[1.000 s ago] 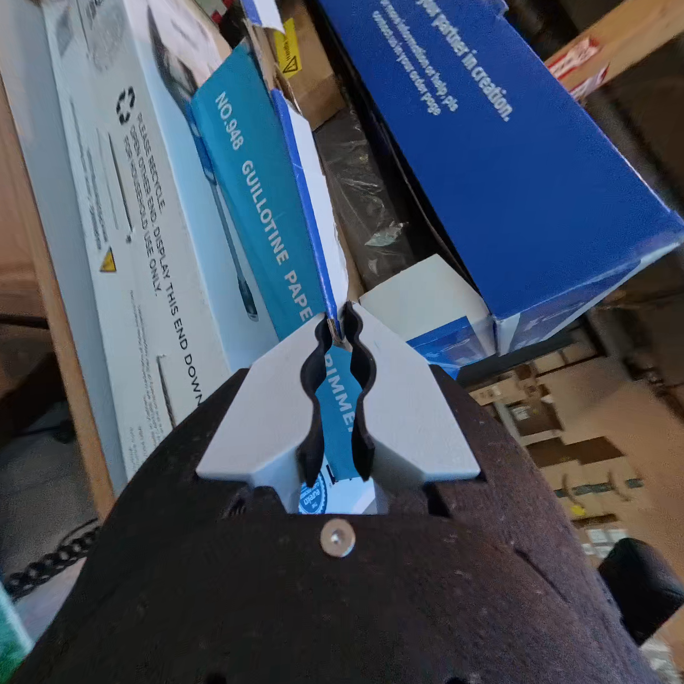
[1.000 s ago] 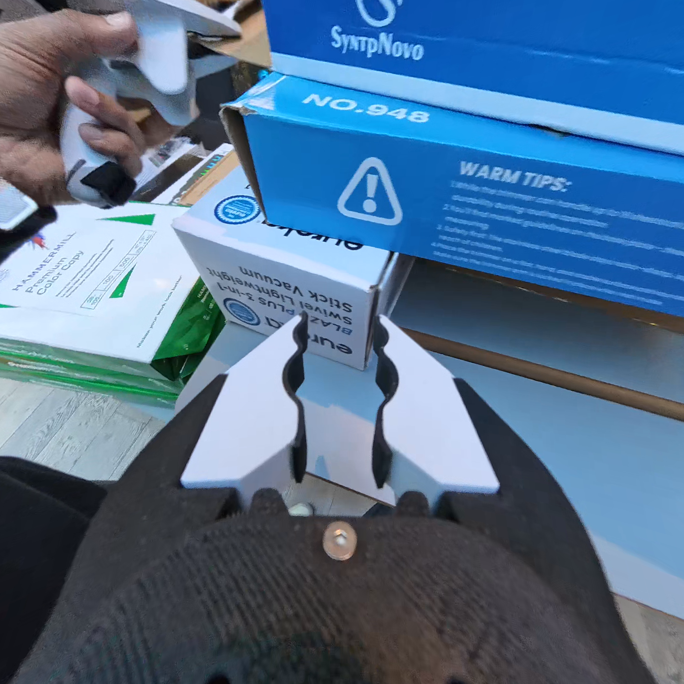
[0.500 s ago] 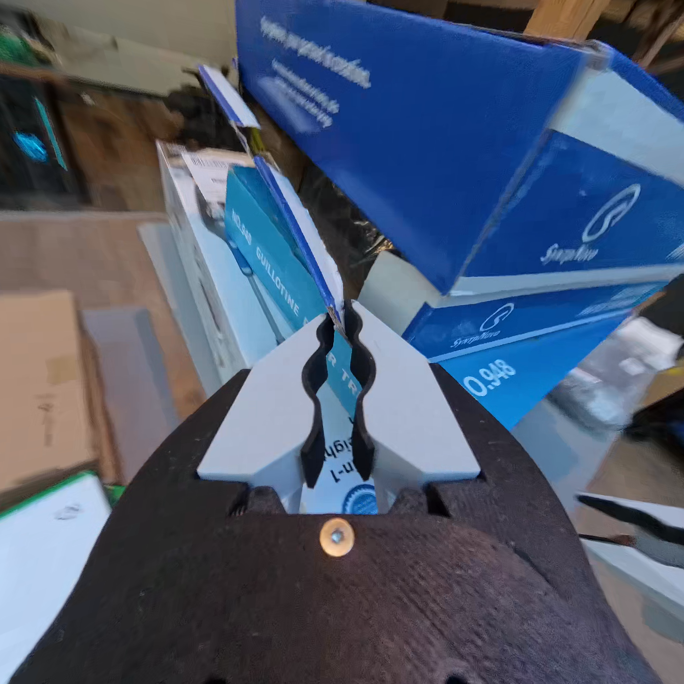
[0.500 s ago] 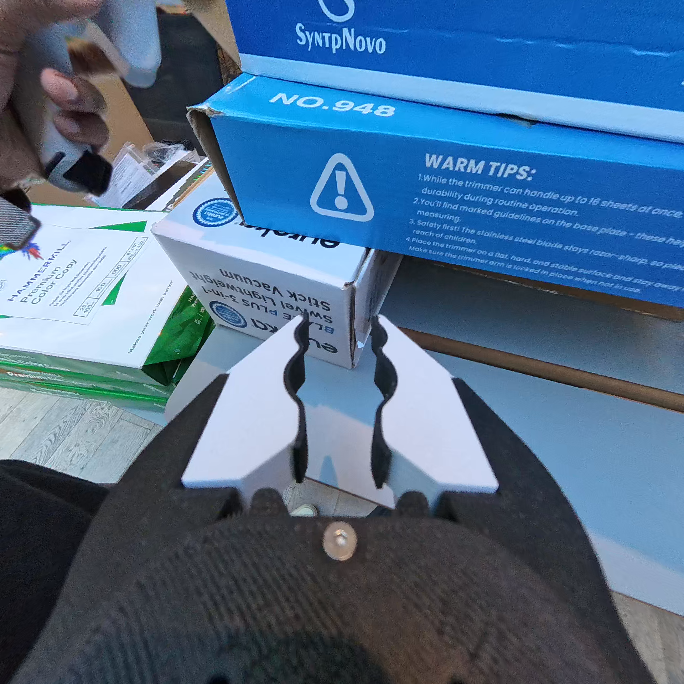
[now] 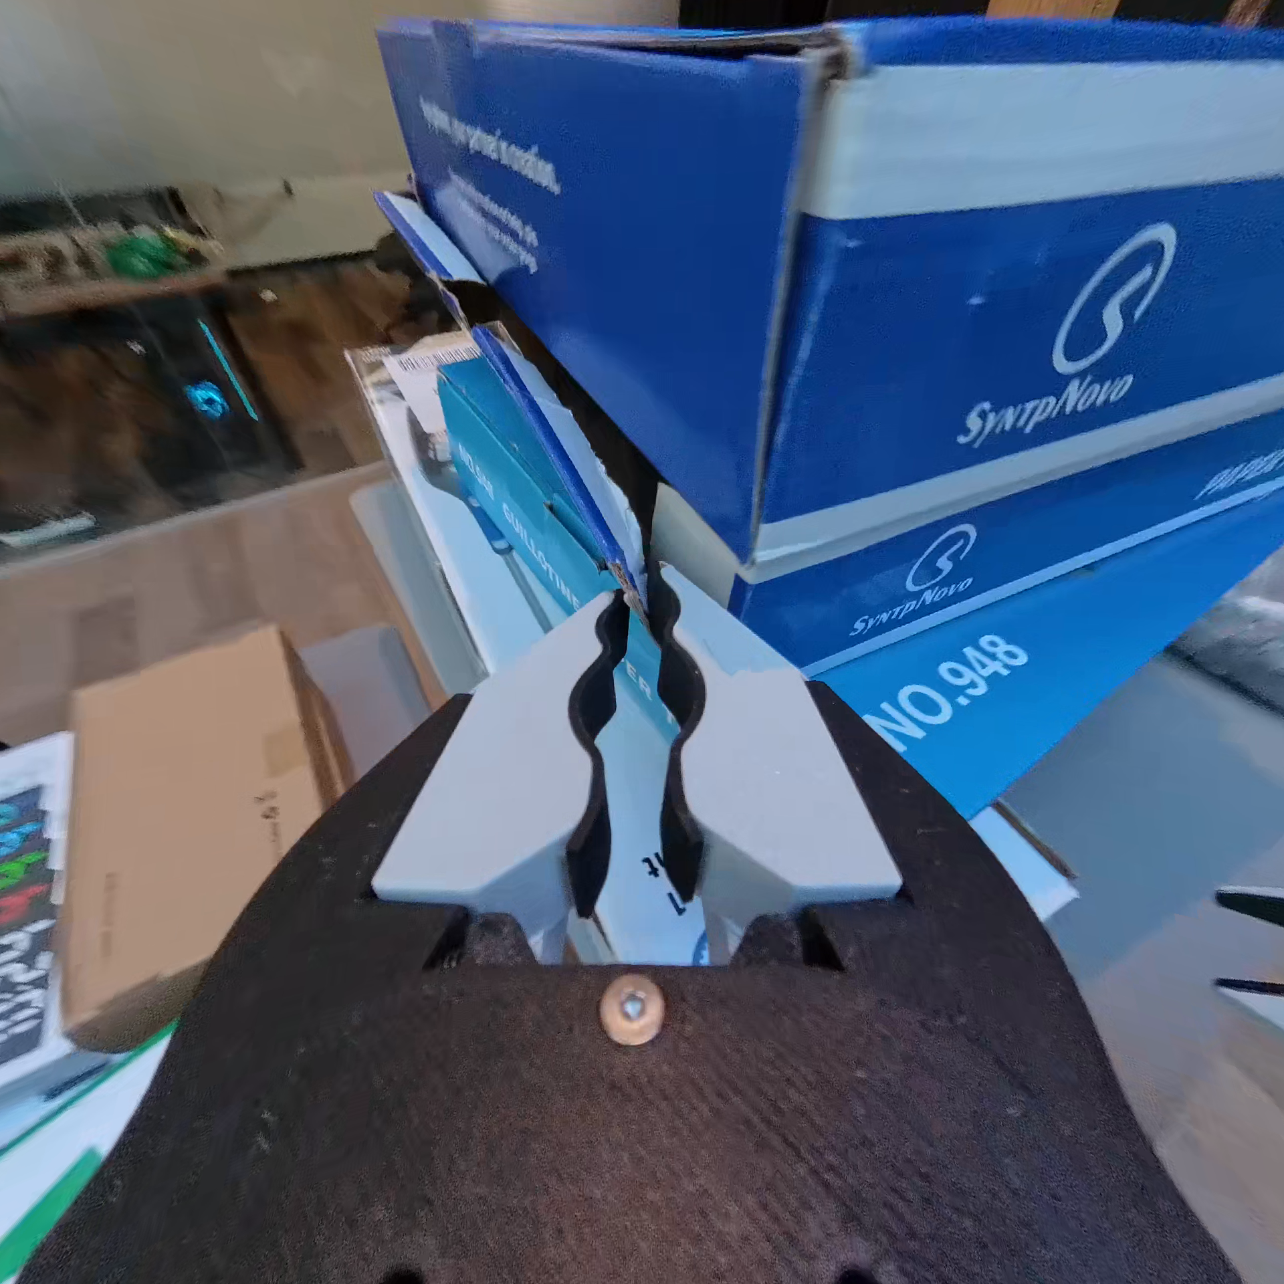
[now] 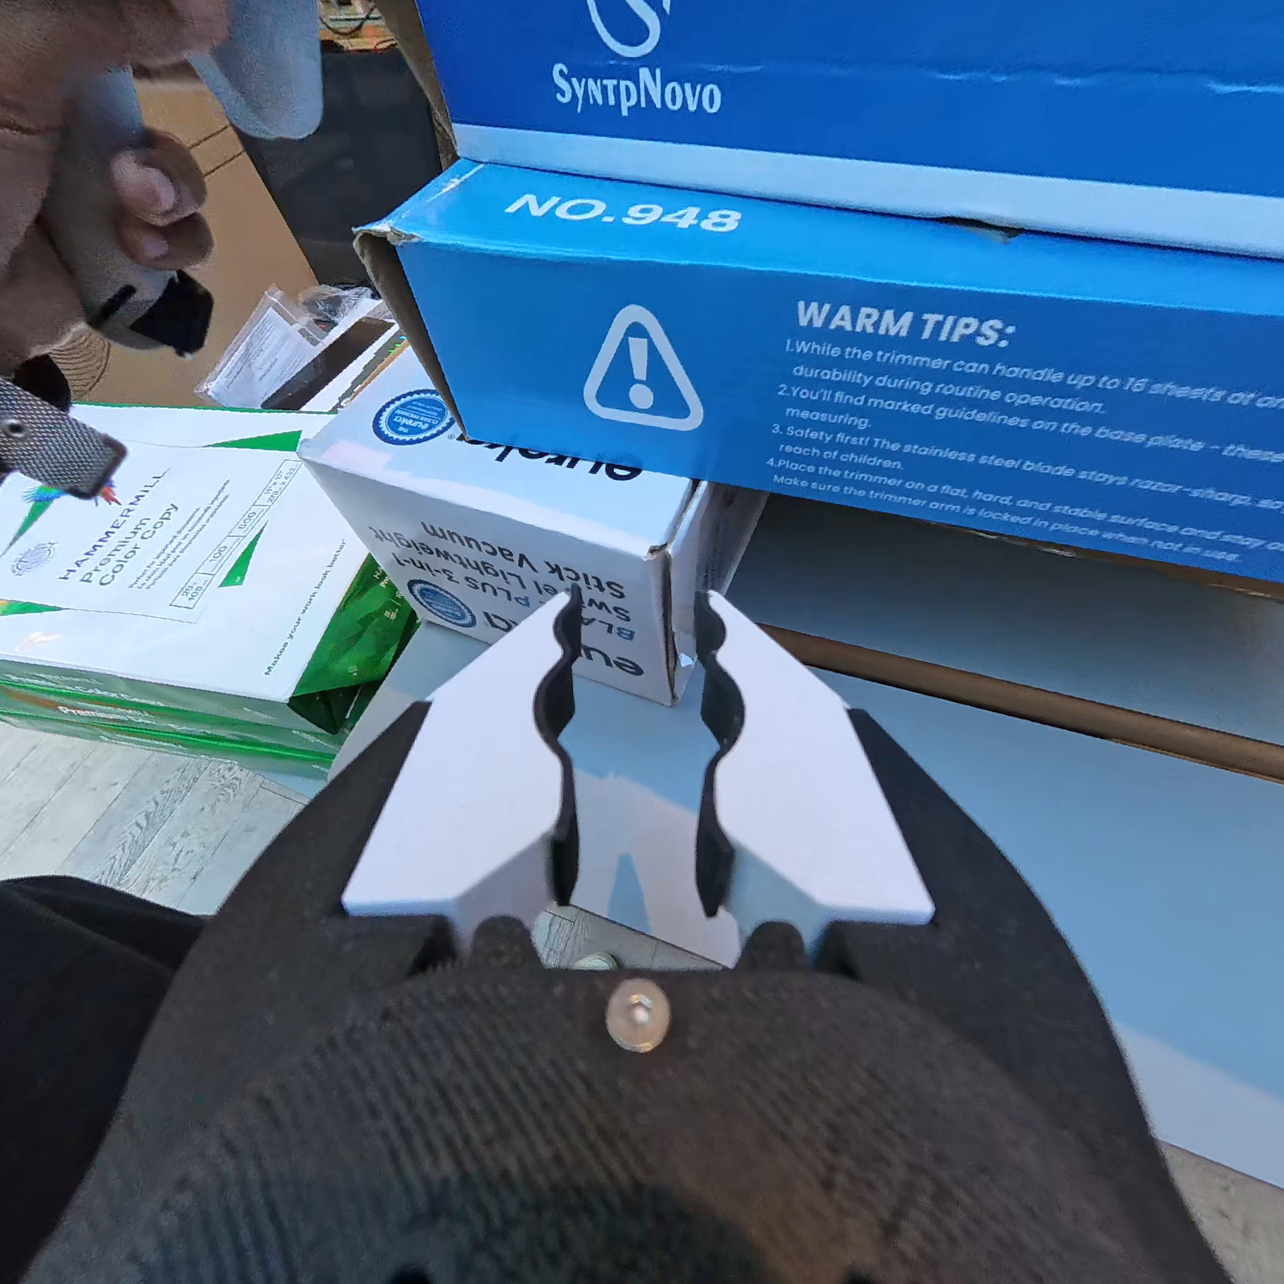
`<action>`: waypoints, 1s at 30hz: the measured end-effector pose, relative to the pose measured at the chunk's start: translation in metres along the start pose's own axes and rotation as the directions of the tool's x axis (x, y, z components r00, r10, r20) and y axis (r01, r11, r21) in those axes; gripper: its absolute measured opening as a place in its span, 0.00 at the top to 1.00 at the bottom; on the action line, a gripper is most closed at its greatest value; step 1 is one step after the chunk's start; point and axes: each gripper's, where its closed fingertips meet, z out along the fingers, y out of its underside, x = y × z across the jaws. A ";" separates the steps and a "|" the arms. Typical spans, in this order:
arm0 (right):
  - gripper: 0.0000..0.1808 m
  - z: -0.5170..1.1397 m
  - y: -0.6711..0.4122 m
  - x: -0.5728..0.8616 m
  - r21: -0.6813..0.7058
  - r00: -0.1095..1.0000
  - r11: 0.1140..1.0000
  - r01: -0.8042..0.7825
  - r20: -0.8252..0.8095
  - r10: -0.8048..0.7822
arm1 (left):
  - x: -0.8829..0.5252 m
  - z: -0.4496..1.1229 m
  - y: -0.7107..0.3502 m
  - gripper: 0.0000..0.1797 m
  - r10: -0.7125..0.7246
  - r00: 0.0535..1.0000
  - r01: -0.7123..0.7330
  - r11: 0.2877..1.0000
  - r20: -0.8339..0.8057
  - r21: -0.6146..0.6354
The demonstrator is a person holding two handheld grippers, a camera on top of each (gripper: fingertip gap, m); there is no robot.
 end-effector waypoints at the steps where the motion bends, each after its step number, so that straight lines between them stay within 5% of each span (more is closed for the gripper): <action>1: 0.82 -0.001 0.000 0.000 0.000 1.000 1.000 0.003 -0.002 -0.003 | 0.000 0.000 -0.001 0.97 0.033 0.999 -0.033 0.999 0.020 0.006; 5: 0.83 -0.006 0.002 0.002 0.005 1.000 1.000 0.010 -0.019 -0.010 | -0.010 -0.003 0.007 0.97 -0.203 0.978 0.205 0.978 -0.054 0.025; 8: 0.83 -0.012 0.001 0.007 0.017 0.999 1.000 0.008 -0.041 -0.007 | -0.021 -0.005 0.029 0.97 -0.575 0.791 0.576 0.815 -0.212 -0.060; 11: 0.83 -0.019 0.001 0.013 0.030 0.998 1.000 -0.003 -0.064 0.005 | -0.022 -0.004 0.038 0.97 -0.675 0.690 0.681 0.728 -0.262 -0.080; 15: 0.83 -0.029 0.000 0.017 0.057 0.996 0.998 -0.007 -0.092 0.012 | -0.019 -0.006 0.026 0.97 -0.374 0.913 0.365 0.927 -0.162 -0.082; 18: 0.83 -0.035 0.002 0.018 0.065 0.995 0.998 -0.012 -0.102 0.019 | -0.018 -0.008 0.024 0.95 0.003 0.993 -0.027 0.978 -0.116 -0.206; 21: 0.84 -0.037 0.009 0.014 0.046 0.996 0.998 -0.031 -0.086 0.035 | -0.014 -0.009 0.017 0.94 0.359 0.926 -0.377 0.872 -0.116 -0.311; 25: 0.84 -0.034 0.010 0.002 0.028 0.998 1.000 -0.013 -0.061 0.015 | -0.008 -0.008 0.006 0.92 0.694 0.715 -0.659 0.629 -0.083 -0.413; 28: 0.84 -0.028 0.012 -0.015 -0.001 0.999 0.999 0.036 -0.023 -0.036 | -0.005 -0.008 0.001 0.92 0.812 0.577 -0.746 0.479 -0.089 -0.463; 30: 0.84 -0.025 0.016 -0.027 -0.024 0.996 0.996 0.091 -0.005 -0.091 | -0.006 -0.009 0.000 0.92 0.823 0.558 -0.757 0.452 -0.106 -0.473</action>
